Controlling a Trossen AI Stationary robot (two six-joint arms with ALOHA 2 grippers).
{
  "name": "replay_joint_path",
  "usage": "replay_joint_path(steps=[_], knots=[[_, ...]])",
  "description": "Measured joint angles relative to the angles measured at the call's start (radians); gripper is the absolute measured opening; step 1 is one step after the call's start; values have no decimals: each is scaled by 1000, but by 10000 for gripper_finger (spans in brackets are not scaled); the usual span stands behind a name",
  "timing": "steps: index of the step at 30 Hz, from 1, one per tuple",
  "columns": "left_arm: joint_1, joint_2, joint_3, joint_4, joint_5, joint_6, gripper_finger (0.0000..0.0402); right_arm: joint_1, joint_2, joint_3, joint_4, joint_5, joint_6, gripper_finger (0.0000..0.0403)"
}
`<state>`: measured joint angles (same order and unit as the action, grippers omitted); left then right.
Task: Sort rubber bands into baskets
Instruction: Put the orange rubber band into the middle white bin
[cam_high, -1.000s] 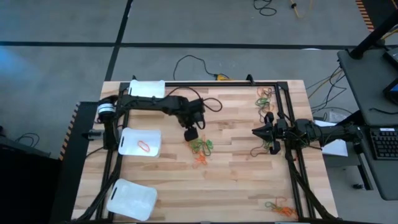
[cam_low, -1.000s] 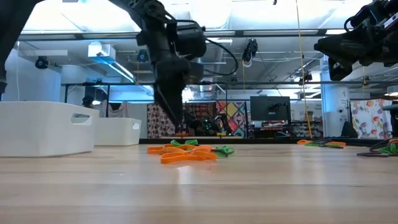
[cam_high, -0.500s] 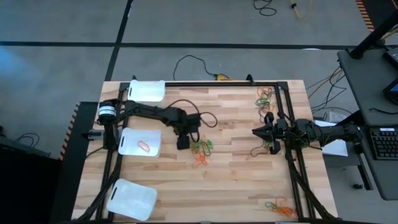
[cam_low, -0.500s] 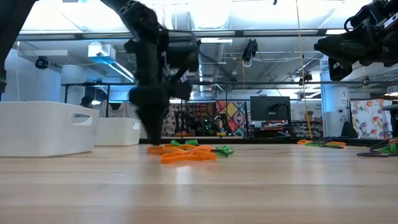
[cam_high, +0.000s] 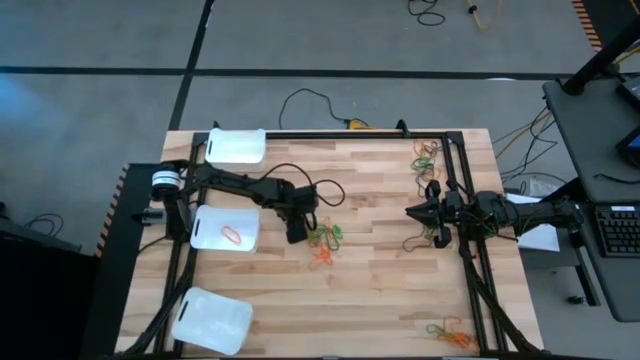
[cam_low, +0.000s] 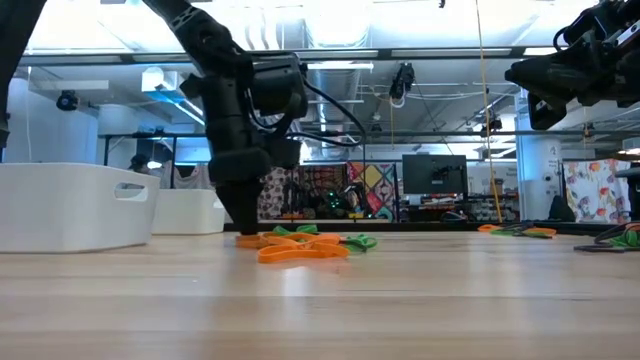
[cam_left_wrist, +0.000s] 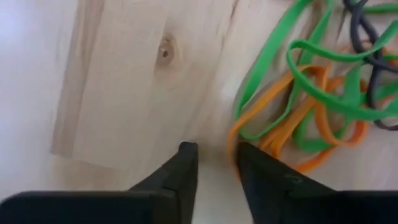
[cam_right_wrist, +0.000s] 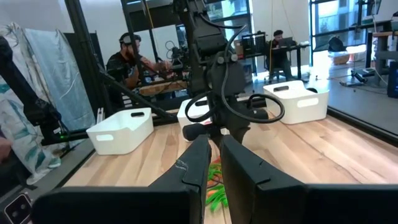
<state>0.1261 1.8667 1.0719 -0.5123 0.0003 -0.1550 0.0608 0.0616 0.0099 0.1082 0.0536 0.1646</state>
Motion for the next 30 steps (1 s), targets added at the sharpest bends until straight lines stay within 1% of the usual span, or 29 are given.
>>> replay_joint_path(steps=[2,4,5,9,12,17,23,27,30], knots=[[-7,0,-1,21,34,-11,50,0,0,0,0,0,0,34],[-24,0,-1,42,39,-8,18,0,0,0,0,0,0,34],[-32,0,-1,47,34,-3,9,0,0,0,0,0,0,34],[-46,-12,-1,41,31,-1,7,0,0,0,0,0,0,34],[-55,-63,-5,-10,31,8,1,0,0,0,0,0,0,34],[-57,-234,-3,-105,-13,15,0,0,0,0,0,0,0,34],[-98,-469,-3,-229,-16,-25,0,0,0,0,0,0,0,34],[-158,-622,-2,-364,-108,-82,0,0,0,0,0,0,0,34],[-196,-717,-2,-507,-159,-163,0,0,0,0,0,0,0,34]])
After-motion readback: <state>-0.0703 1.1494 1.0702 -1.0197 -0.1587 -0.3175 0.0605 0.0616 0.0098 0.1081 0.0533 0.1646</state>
